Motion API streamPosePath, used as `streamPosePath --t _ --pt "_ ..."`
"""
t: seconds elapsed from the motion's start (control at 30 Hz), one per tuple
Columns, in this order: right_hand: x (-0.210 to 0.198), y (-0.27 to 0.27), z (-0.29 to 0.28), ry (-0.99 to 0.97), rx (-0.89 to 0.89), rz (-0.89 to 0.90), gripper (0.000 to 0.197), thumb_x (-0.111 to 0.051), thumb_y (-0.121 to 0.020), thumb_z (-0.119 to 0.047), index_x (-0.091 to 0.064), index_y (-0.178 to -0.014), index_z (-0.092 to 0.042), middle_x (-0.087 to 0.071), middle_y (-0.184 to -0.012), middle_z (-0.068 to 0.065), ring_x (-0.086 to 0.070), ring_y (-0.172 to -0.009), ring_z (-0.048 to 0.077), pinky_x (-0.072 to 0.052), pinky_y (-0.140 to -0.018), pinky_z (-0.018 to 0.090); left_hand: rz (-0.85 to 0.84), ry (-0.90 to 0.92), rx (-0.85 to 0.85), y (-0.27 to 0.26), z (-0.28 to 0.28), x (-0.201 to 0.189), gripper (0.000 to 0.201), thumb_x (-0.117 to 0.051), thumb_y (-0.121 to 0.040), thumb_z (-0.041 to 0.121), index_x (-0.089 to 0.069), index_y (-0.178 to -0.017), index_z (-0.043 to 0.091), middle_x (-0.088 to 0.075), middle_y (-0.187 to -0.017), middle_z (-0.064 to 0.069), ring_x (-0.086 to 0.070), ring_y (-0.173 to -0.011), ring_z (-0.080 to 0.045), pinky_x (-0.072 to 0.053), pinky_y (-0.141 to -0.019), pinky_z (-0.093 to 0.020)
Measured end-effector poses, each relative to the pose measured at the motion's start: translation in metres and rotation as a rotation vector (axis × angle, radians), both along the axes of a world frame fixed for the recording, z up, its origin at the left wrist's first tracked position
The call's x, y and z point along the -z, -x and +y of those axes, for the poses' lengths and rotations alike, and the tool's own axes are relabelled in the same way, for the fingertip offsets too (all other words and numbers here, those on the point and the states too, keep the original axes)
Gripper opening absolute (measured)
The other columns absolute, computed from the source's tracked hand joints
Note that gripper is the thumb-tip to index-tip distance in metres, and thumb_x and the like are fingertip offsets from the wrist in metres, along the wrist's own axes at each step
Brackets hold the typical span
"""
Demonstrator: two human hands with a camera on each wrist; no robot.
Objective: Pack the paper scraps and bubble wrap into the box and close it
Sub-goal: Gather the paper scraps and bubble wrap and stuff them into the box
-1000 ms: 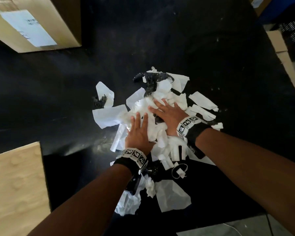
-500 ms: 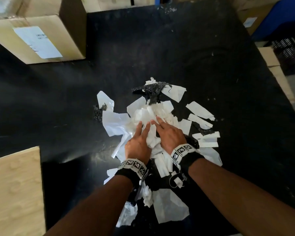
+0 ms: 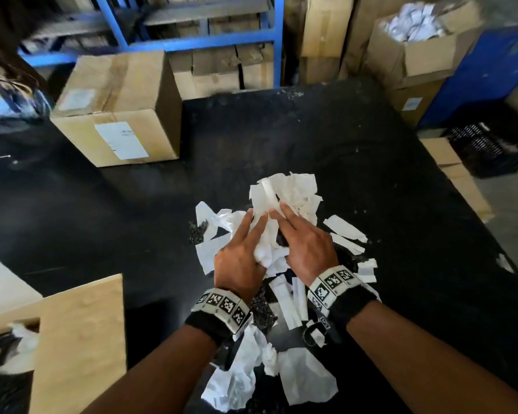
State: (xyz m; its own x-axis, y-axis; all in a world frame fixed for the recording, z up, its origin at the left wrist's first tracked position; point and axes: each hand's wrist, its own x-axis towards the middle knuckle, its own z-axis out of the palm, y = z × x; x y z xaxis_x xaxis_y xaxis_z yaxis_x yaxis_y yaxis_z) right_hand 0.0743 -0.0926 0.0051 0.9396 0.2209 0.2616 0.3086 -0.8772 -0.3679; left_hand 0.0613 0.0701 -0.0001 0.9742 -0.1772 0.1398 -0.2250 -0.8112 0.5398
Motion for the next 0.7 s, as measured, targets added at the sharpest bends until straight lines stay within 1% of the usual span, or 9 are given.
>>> streamPosePath --t 0.07,0.13,0.23,0.33,0.43,0.5,0.6,0.7 --pt "-0.029 0.004 0.009 -0.016 0.0 -0.065 0.077 -0.072 -0.07 0.016 -0.058 -0.141 -0.01 -0.053 -0.15 0.012 -0.07 -0.11 0.03 -0.064 -0.071 0.044 -0.073 0.027 0.004 0.001 0.009 -0.026 0.088 -0.083 -0.071 0.012 -0.048 -0.15 0.03 -0.042 -0.16 0.0 -0.073 -0.1 -0.029 -0.062 -0.062 -0.043" --pt "-0.057 0.007 0.021 -0.038 -0.001 -0.138 0.075 -0.072 -0.072 0.015 -0.059 -0.141 -0.011 -0.055 -0.149 0.012 -0.071 -0.108 0.029 -0.064 -0.07 0.044 -0.143 0.052 0.014 0.004 0.021 -0.054 0.09 -0.084 -0.067 0.01 -0.051 -0.148 0.029 -0.043 -0.159 0.0 -0.074 -0.099 -0.027 -0.062 -0.064 -0.04" --pt "-0.093 0.014 0.046 -0.058 -0.005 -0.226 0.074 -0.079 -0.074 0.011 -0.059 -0.141 -0.013 -0.056 -0.148 0.01 -0.071 -0.109 0.027 -0.064 -0.073 0.044 -0.221 0.07 0.029 0.013 0.049 -0.095 0.088 -0.082 -0.069 0.016 -0.049 -0.149 0.033 -0.041 -0.16 0.003 -0.074 -0.099 -0.026 -0.062 -0.067 -0.043" --pt "-0.129 0.027 0.081 -0.078 -0.023 -0.276 0.079 -0.08 -0.072 0.009 -0.056 -0.144 -0.015 -0.054 -0.15 0.008 -0.069 -0.114 0.027 -0.063 -0.078 0.048 -0.279 0.078 0.027 0.029 0.086 -0.135 0.087 -0.079 -0.068 0.014 -0.051 -0.149 0.032 -0.042 -0.16 0.002 -0.073 -0.102 -0.03 -0.062 -0.066 -0.044" --pt "-0.16 0.048 0.13 -0.084 -0.055 -0.357 0.076 -0.081 -0.075 0.002 -0.056 -0.145 -0.016 -0.054 -0.15 0.008 -0.068 -0.117 0.027 -0.062 -0.083 0.049 -0.344 0.07 0.018 0.054 0.137 -0.167 0.086 -0.071 -0.065 0.018 -0.052 -0.148 0.028 -0.046 -0.157 -0.003 -0.073 -0.104 -0.031 -0.062 -0.065 -0.044" --pt "-0.176 0.065 0.172 -0.091 -0.076 -0.404 0.07 -0.077 -0.079 0.002 -0.057 -0.144 -0.015 -0.055 -0.149 0.01 -0.067 -0.119 0.029 -0.061 -0.085 0.049 -0.371 0.066 0.004 0.074 0.18 -0.183 0.084 -0.067 -0.066 0.019 -0.051 -0.149 0.028 -0.047 -0.157 -0.003 -0.072 -0.108 -0.03 -0.063 -0.068 -0.044" --pt "-0.195 0.095 0.24 -0.104 -0.098 -0.399 0.07 -0.069 -0.077 0.008 -0.058 -0.142 -0.015 -0.054 -0.15 0.009 -0.066 -0.119 0.033 -0.061 -0.083 0.051 -0.412 0.059 -0.022 0.105 0.247 -0.198 0.086 -0.07 -0.068 0.01 -0.05 -0.148 0.031 -0.048 -0.156 -0.003 -0.068 -0.116 -0.026 -0.062 -0.074 -0.043" --pt "-0.207 0.125 0.308 -0.129 -0.119 -0.391 0.067 -0.069 -0.076 0.006 -0.061 -0.139 -0.015 -0.056 -0.148 0.008 -0.066 -0.12 0.03 -0.061 -0.083 0.05 -0.432 0.039 -0.048 0.136 0.314 -0.207 0.084 -0.076 -0.071 0.011 -0.05 -0.148 0.033 -0.049 -0.155 -0.002 -0.07 -0.113 -0.027 -0.062 -0.076 -0.044"
